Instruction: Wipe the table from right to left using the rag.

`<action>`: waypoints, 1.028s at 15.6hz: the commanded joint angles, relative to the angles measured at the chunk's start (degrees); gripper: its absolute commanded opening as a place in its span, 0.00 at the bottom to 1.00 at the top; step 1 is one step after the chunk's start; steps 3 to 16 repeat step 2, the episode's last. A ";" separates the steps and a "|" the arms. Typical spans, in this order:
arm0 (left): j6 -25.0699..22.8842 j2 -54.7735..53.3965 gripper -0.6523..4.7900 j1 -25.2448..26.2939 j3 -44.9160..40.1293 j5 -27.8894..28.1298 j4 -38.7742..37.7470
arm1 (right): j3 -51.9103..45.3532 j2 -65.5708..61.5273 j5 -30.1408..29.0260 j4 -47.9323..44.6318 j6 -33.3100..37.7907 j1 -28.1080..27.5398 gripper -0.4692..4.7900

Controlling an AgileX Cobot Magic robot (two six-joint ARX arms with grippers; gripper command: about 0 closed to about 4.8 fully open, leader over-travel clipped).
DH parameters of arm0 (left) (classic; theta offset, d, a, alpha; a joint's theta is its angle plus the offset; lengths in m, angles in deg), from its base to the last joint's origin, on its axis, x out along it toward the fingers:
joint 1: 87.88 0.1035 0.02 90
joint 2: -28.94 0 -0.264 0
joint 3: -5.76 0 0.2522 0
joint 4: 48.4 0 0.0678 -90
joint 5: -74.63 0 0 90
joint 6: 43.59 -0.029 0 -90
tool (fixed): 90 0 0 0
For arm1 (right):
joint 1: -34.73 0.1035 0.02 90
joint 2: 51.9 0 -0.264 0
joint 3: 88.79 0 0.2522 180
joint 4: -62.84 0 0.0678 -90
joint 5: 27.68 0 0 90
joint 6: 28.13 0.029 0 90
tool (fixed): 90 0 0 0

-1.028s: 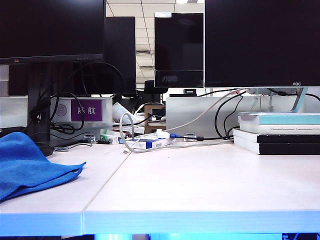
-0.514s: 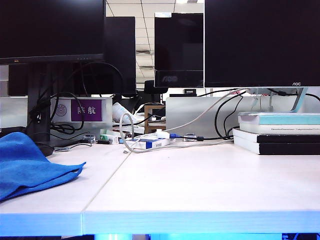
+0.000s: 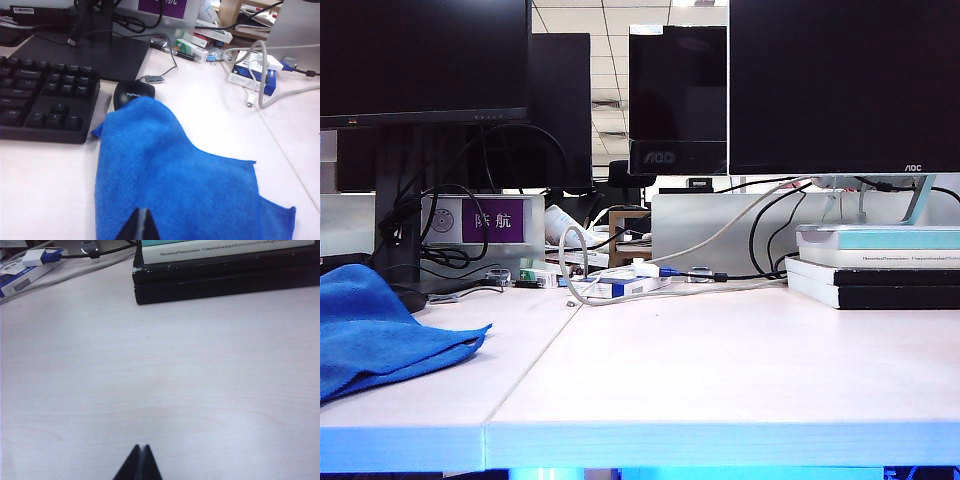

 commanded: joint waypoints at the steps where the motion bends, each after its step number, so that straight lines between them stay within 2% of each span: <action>1: 0.20 0.11 0.11 0.02 -0.33 -0.09 -0.50 | -0.13 0.04 0.07 0.15 0.22 -0.02 0.08; 16: 0.20 0.11 0.11 0.02 -0.33 -0.09 -0.50 | -0.13 0.04 0.07 0.15 0.22 -0.02 0.08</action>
